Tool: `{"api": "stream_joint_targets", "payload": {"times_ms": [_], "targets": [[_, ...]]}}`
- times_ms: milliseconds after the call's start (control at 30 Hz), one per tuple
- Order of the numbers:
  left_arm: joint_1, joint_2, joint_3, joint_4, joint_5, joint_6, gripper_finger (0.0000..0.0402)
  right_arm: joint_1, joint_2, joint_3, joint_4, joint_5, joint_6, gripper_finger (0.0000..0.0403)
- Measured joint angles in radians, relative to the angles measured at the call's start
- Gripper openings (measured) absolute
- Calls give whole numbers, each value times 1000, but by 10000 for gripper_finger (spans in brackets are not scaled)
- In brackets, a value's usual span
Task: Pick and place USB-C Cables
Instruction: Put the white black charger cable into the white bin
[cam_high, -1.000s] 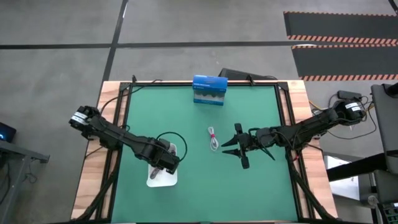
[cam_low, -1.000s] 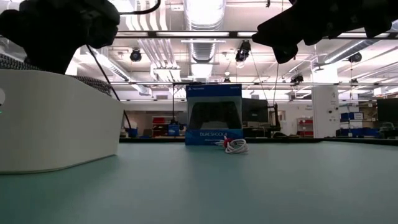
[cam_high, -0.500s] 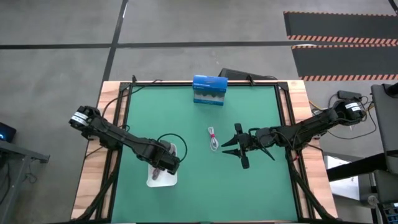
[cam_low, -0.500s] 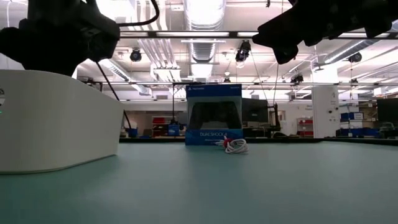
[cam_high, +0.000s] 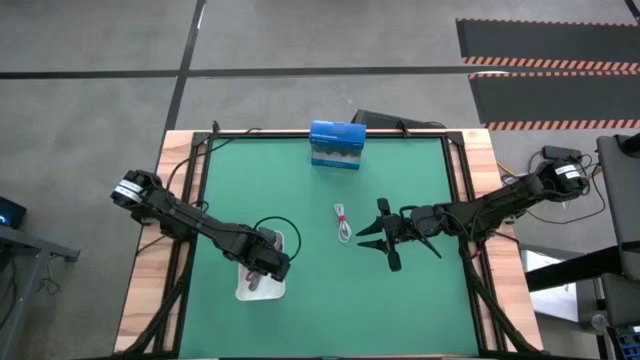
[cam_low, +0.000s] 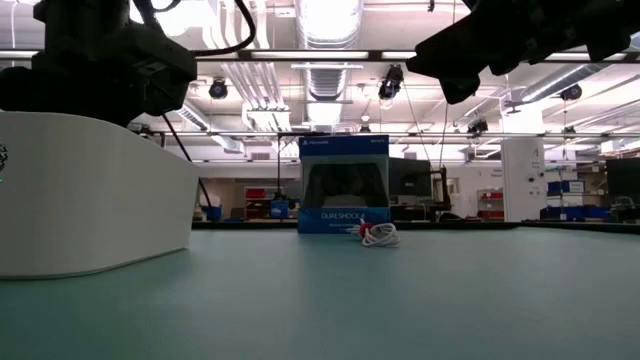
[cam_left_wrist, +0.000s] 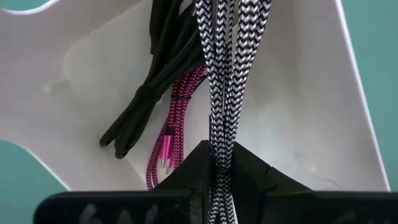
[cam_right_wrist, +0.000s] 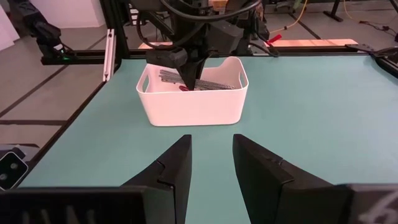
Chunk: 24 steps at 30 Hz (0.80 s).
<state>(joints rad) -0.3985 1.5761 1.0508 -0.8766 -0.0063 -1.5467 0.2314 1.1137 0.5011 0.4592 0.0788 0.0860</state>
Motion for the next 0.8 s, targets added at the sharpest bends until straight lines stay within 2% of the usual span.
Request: {"api": "stream_joint_targets", "payload": {"times_ms": [467, 800], "targets": [[0, 0, -32, 39, 0, -18, 27, 0, 0, 0, -6, 0, 0, 107], [0, 0, -32, 39, 0, -18, 72, 0, 0, 0, -8, 0, 0, 107]]}}
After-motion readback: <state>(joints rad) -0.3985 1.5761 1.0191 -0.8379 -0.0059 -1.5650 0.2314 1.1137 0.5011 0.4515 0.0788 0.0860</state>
